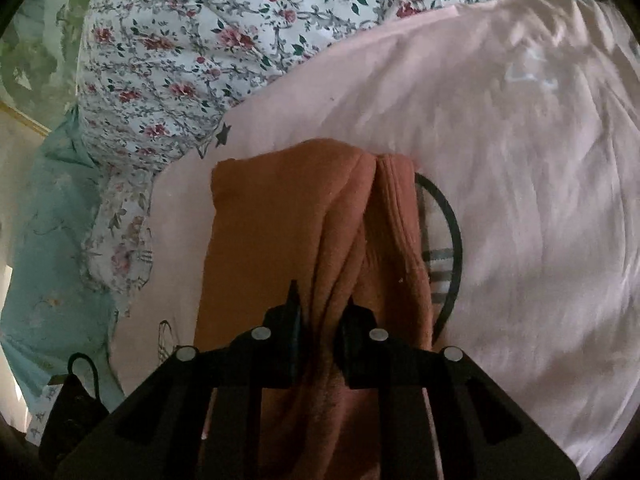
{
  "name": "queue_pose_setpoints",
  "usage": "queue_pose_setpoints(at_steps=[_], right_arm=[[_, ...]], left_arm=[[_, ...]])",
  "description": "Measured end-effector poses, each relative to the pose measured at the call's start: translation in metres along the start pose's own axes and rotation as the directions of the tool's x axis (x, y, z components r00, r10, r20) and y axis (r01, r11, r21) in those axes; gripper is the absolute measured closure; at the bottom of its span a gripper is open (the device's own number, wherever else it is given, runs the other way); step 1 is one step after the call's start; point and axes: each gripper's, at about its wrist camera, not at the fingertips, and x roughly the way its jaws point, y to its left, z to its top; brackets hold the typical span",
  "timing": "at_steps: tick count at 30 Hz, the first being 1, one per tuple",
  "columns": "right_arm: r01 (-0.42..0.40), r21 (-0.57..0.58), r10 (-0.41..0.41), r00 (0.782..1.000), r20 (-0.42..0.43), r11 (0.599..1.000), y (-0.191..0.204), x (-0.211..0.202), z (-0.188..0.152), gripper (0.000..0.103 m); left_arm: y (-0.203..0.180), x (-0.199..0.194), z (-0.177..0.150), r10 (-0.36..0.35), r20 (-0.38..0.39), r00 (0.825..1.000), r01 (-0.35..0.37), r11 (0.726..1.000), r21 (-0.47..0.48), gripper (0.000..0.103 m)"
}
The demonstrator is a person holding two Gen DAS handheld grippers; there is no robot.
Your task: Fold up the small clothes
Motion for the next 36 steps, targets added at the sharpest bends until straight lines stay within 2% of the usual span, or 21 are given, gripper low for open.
queue_pose_setpoints(at_steps=[5,10,14,15,17,18,19,21,24,27,31,36], right_arm=[[0.026,0.010,-0.026,1.000,0.006,1.000,-0.010,0.000,-0.003,0.086],[0.079,0.018,-0.079,0.997,-0.022,0.997,-0.023,0.008,-0.012,0.085],[0.158,-0.015,-0.158,0.987,0.012,0.987,-0.013,-0.005,-0.016,0.076],[0.181,-0.018,-0.180,0.983,0.020,0.983,-0.011,-0.009,-0.018,0.073],[0.205,-0.011,-0.205,0.978,0.029,0.979,-0.010,-0.016,-0.023,0.067],[0.218,-0.003,-0.218,0.975,0.031,0.976,-0.009,-0.020,-0.026,0.055],[0.229,0.006,-0.229,0.973,0.033,0.973,-0.009,-0.023,-0.030,0.040],[0.222,0.023,-0.223,0.974,0.044,0.975,-0.009,-0.031,-0.038,0.030],[0.175,0.040,-0.177,0.984,0.032,0.984,-0.007,-0.034,-0.048,0.026],[0.169,0.027,-0.169,0.986,0.008,0.985,-0.007,-0.027,-0.052,0.025],[0.131,0.062,-0.130,0.991,-0.014,0.989,-0.017,-0.016,-0.048,0.025],[0.057,0.116,-0.052,0.998,-0.040,0.992,-0.031,-0.001,-0.039,0.025]], left_arm=[[-0.012,0.014,-0.009,-0.011,-0.023,1.000,0.011,1.000,0.014,0.091],[-0.004,0.025,-0.014,-0.045,-0.068,0.997,0.044,0.999,-0.018,0.084],[0.003,0.008,-0.017,-0.067,-0.073,0.995,0.065,0.997,-0.036,0.061],[0.007,0.002,-0.018,-0.062,-0.073,0.995,0.059,0.997,-0.042,0.054],[0.014,-0.010,-0.022,-0.055,-0.067,0.996,0.051,0.997,-0.060,0.050],[0.021,-0.018,-0.026,-0.048,-0.063,0.997,0.043,0.996,-0.077,0.048],[0.024,-0.023,-0.029,-0.038,-0.059,0.998,0.032,0.996,-0.087,0.047],[0.042,-0.039,-0.034,0.005,-0.041,0.999,-0.011,0.991,-0.132,0.041],[0.074,-0.055,-0.042,0.073,-0.018,0.997,-0.075,0.973,-0.217,0.031],[0.107,-0.054,-0.039,0.107,-0.028,0.994,-0.110,0.945,-0.307,0.029],[0.148,-0.033,-0.024,0.058,-0.053,0.997,-0.075,0.901,-0.427,0.027],[0.180,0.005,-0.002,-0.028,-0.061,0.998,-0.008,0.860,-0.510,0.027]])
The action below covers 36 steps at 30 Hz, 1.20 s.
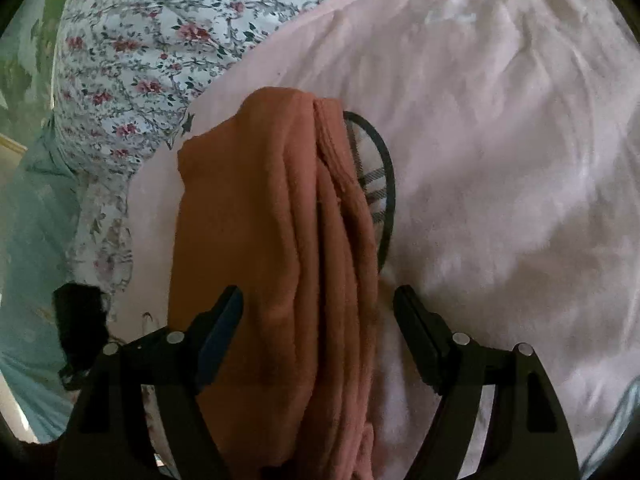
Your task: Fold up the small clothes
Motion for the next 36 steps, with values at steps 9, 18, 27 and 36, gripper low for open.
queue_pose_setpoints(at_steps=[9,18,27,36], right_arm=[[-0.041,-0.012,0.040,0.997,-0.060,0.999,0.013,0.015,0.001,0.070],[-0.146,-0.097,0.140,0.988,-0.070,0.984,0.084,0.023,-0.018,0.076],[-0.291,-0.135,0.265,0.947,-0.184,0.947,0.166,0.093,-0.053,0.076],[-0.215,-0.179,0.169,0.955,-0.246,0.960,0.183,0.142,-0.064,0.076]], left_arm=[[-0.010,-0.006,0.003,-0.035,0.059,0.998,0.031,0.998,0.054,0.082],[0.002,-0.098,-0.029,0.012,0.166,0.986,-0.030,0.994,0.106,0.083],[0.081,-0.197,-0.058,0.136,0.256,0.957,-0.142,0.990,0.005,0.083],[0.154,-0.201,-0.081,0.237,0.225,0.945,-0.201,0.965,-0.171,0.070]])
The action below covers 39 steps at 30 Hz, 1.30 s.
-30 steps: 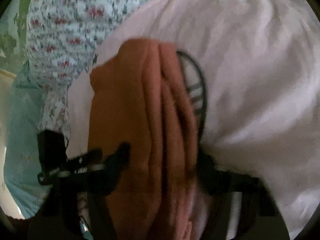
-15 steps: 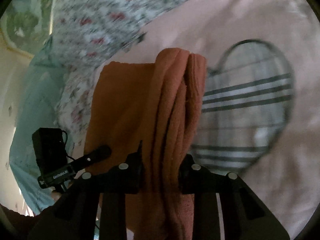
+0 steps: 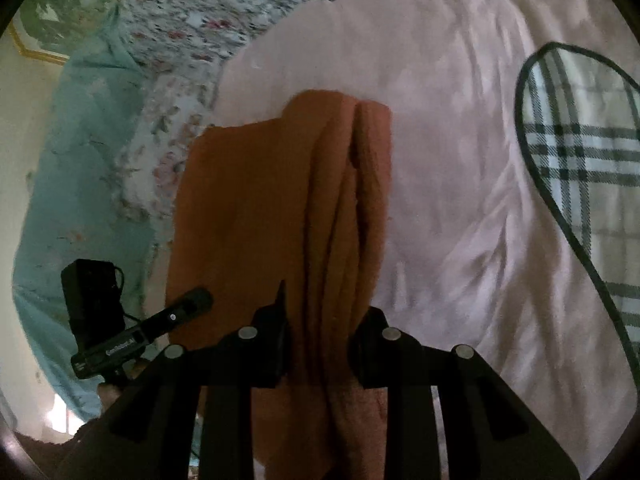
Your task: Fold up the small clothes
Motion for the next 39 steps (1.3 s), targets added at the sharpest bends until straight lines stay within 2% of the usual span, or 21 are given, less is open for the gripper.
queue_pose_setpoints(at_steps=[5,7,8,11,14,16,18,20,21,22,23,26,28,32,36,39], right_arm=[[0.032,-0.021,-0.032,0.999,-0.006,0.999,0.001,0.001,0.001,0.071],[0.068,-0.021,-0.068,0.998,-0.006,0.997,0.002,-0.001,0.003,0.058],[0.096,-0.027,-0.096,0.995,0.004,0.995,0.003,-0.004,0.004,0.056],[0.155,-0.045,-0.151,0.985,0.085,0.987,0.009,-0.027,0.007,0.056],[0.168,-0.057,-0.156,0.972,0.178,0.984,0.017,-0.049,0.012,0.056],[0.150,-0.069,-0.135,0.973,0.187,0.986,0.022,-0.049,0.019,0.056],[0.141,-0.067,-0.129,0.979,0.158,0.988,0.025,-0.037,0.025,0.056],[0.149,-0.067,-0.139,0.981,0.133,0.987,0.026,-0.021,0.028,0.061],[0.149,-0.063,-0.141,0.983,0.121,0.987,0.025,-0.014,0.027,0.069],[0.151,-0.052,-0.145,0.984,0.103,0.987,0.023,-0.006,0.028,0.084],[0.155,-0.043,-0.150,0.985,0.090,0.987,0.021,-0.001,0.030,0.089],[0.107,-0.063,-0.096,0.983,0.156,0.992,0.029,-0.022,0.030,0.092],[0.106,-0.083,-0.089,0.979,0.181,0.991,0.032,-0.034,0.029,0.093],[0.154,-0.066,-0.145,0.981,0.125,0.986,0.016,-0.017,0.029,0.093],[0.179,-0.066,-0.171,0.979,0.115,0.982,0.010,-0.009,0.030,0.093],[0.212,-0.060,-0.206,0.974,0.095,0.975,0.004,0.001,0.031,0.093]], left_arm=[[0.011,-0.006,-0.004,0.018,0.008,1.000,-0.018,1.000,-0.001,0.064],[0.007,-0.006,-0.003,0.036,0.007,0.999,-0.036,0.999,0.003,0.060],[0.006,-0.007,-0.001,0.045,0.012,0.999,-0.045,0.999,0.000,0.058],[0.008,-0.016,0.002,0.075,0.048,0.996,-0.074,0.997,-0.012,0.053],[0.011,-0.021,0.009,0.087,0.081,0.993,-0.085,0.996,-0.036,0.050],[0.014,-0.019,0.014,0.085,0.079,0.993,-0.081,0.995,-0.052,0.050],[0.013,-0.017,0.018,0.093,0.076,0.993,-0.089,0.995,-0.055,0.050],[0.011,-0.013,0.022,0.102,0.074,0.992,-0.098,0.994,-0.050,0.050],[0.010,-0.011,0.024,0.106,0.070,0.992,-0.103,0.994,-0.047,0.050],[0.008,-0.009,0.025,0.110,0.066,0.992,-0.107,0.993,-0.047,0.050],[0.008,-0.008,0.027,0.113,0.062,0.992,-0.111,0.993,-0.046,0.050],[0.002,-0.007,0.030,0.118,0.064,0.991,-0.117,0.993,-0.029,0.050],[0.001,-0.001,0.032,0.128,0.048,0.991,-0.127,0.992,-0.019,0.050],[0.002,0.016,0.047,0.129,0.021,0.991,-0.128,0.992,-0.016,0.050],[0.007,0.035,0.080,0.134,0.026,0.991,-0.133,0.990,-0.036,0.049],[0.010,0.047,0.107,0.200,0.051,0.978,-0.199,0.979,-0.032,0.052]])
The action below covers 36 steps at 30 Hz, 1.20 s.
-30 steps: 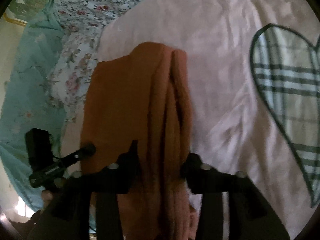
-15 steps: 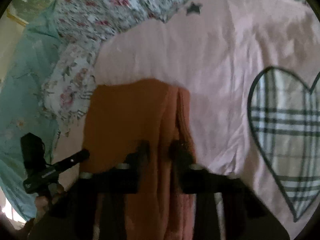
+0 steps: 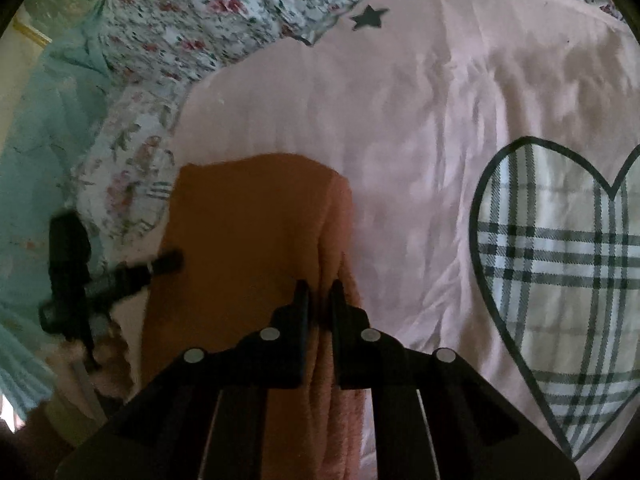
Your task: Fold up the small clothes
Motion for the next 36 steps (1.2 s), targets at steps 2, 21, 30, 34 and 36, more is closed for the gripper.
queue_pose_setpoints(at_steps=[2,21,30,34,36], right_arm=[[0.017,0.005,-0.017,1.000,-0.008,1.000,-0.002,0.007,0.000,0.092],[-0.073,0.011,0.073,0.997,-0.016,0.997,0.010,-0.080,-0.094,0.073],[0.023,-0.064,-0.017,0.995,0.096,0.998,0.036,-0.090,-0.085,0.071],[0.060,-0.039,-0.059,0.998,0.034,0.997,0.028,-0.064,-0.069,0.053],[0.003,-0.005,-0.003,1.000,-0.025,1.000,0.022,-0.047,-0.067,0.081]], left_arm=[[0.000,0.002,0.010,0.054,0.010,0.998,-0.054,0.998,0.008,0.054],[-0.019,-0.130,-0.161,-0.244,0.021,0.970,0.238,0.958,0.160,0.056],[-0.035,-0.117,-0.178,-0.247,-0.029,0.969,0.247,0.942,0.227,0.056],[-0.035,-0.108,-0.174,-0.250,-0.045,0.967,0.253,0.939,0.231,0.056],[-0.034,-0.105,-0.173,-0.242,-0.051,0.969,0.247,0.936,0.252,0.056]])
